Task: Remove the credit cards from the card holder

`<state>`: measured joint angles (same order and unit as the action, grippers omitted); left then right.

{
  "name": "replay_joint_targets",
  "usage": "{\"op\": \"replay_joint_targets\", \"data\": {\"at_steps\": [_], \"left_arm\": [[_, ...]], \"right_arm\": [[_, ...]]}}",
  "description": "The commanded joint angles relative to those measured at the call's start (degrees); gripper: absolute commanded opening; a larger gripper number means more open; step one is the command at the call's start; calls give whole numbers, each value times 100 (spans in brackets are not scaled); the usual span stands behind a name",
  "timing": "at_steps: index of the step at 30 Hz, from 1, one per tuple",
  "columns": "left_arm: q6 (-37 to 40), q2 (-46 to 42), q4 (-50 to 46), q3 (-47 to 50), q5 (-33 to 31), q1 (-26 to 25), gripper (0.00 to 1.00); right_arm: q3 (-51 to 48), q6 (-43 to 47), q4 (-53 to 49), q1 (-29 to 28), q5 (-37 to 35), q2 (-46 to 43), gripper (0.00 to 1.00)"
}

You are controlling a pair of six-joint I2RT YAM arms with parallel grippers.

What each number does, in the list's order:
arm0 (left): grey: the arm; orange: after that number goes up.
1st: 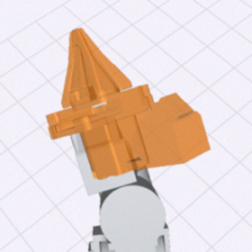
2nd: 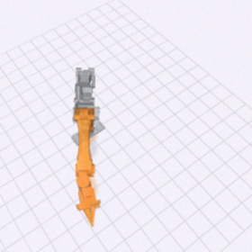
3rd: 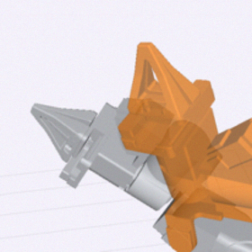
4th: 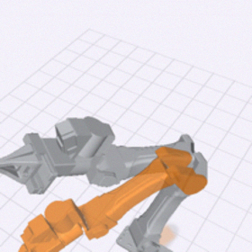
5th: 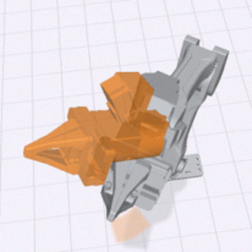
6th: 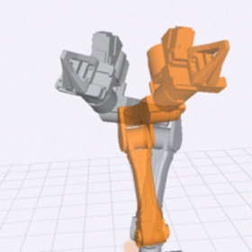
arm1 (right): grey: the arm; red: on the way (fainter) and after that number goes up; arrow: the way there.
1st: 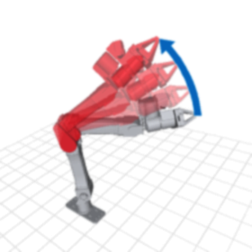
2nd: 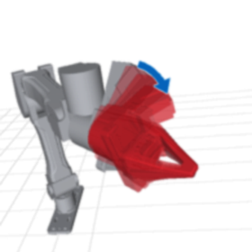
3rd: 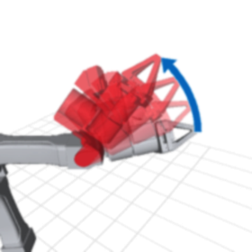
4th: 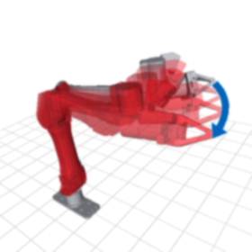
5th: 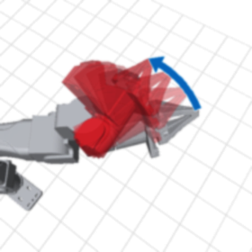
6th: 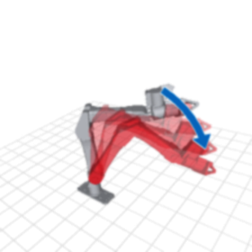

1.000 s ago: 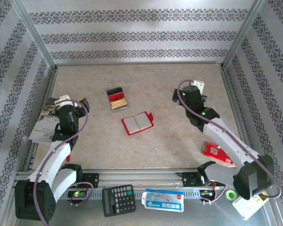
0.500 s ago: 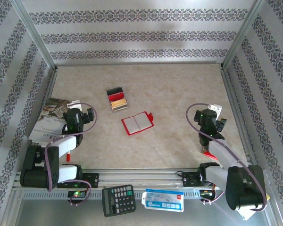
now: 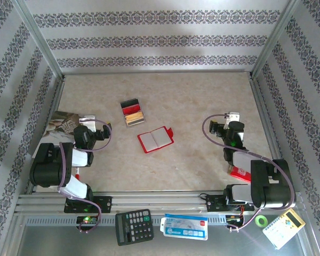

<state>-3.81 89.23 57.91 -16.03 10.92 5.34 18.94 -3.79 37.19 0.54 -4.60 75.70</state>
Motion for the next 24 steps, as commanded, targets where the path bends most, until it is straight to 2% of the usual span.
{"op": "replay_joint_targets", "data": {"at_steps": [1,4,7,12,14,24], "left_arm": [[92,205,748,-71,347,60,100],[78,232,477,-205,256,56,100],[114,250,239,-344,-30,-43,100],[292,191,-323,-587,-987,-428,100],[319,185,-333,-592,-1113,-478,100],[441,189,-177,-509,-761,-487,100]], "right_arm": [[224,81,753,26,410,245,98],[110,63,1617,21,500,795,98],[110,54,1853,26,459,1100,98],[219,58,1675,2,399,1133,98],[257,82,1608,-51,274,1133,98],[259,96,1598,-62,253,1135,98]]}}
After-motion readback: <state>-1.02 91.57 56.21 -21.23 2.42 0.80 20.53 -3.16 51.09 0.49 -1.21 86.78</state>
